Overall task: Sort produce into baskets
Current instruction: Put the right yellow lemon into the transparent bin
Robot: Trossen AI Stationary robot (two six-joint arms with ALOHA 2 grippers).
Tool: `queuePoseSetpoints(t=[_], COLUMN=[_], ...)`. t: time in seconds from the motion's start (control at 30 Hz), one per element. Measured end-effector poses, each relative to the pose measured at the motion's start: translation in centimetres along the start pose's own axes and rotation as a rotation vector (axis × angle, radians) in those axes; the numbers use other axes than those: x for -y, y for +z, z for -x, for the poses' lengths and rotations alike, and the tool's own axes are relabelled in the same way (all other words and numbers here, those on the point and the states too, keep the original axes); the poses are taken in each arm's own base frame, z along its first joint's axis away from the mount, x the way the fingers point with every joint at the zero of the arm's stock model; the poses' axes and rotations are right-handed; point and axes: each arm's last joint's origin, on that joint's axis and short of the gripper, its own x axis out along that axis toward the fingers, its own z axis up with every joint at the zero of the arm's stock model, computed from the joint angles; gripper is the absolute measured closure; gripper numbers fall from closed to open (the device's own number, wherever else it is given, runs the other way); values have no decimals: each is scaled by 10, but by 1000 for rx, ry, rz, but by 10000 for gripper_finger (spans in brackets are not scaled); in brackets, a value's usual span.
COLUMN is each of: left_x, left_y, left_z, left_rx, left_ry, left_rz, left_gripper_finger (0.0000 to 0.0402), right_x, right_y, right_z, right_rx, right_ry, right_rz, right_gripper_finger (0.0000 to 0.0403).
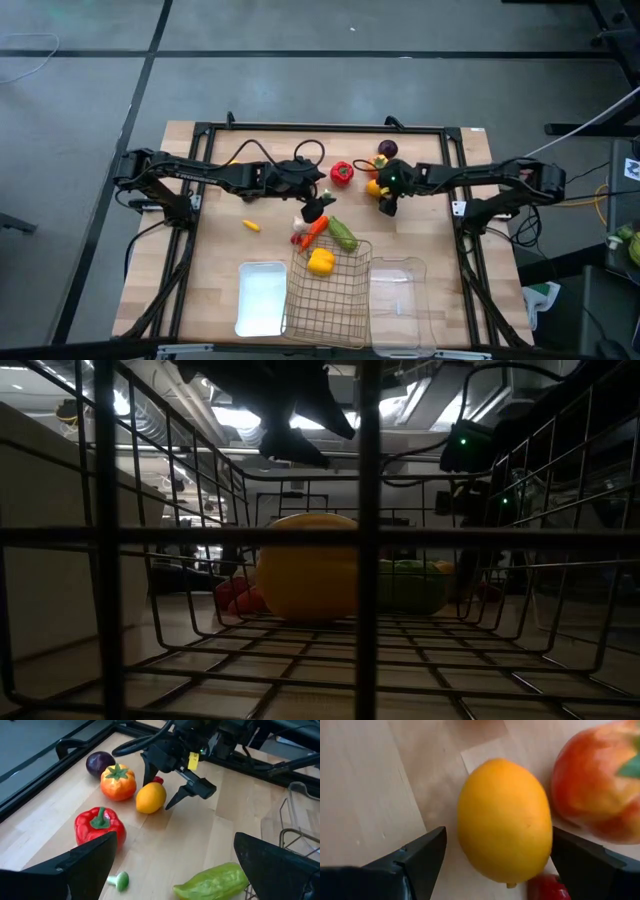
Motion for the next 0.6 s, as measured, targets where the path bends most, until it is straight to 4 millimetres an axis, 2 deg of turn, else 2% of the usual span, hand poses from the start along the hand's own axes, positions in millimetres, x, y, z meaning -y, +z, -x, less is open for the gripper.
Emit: queuePoseSetpoints(t=[0.17, 0.47, 0.6], left_x=[0, 0, 0], left_y=[-1, -1, -1], left_z=[0, 0, 0], left_rx=[-13, -13, -13], left_ry=[3, 2, 2], left_rz=[-4, -4, -4], left_gripper_finger=[4, 4, 4], right_x=[0, -1, -1], right_y=[-2, 0, 2], right_z=[-5, -6, -6], right_rx=[-26, -11, 15], right_ry=[0, 1, 1], right_rz=[2, 2, 0], right_gripper_finger=[75, 170, 195])
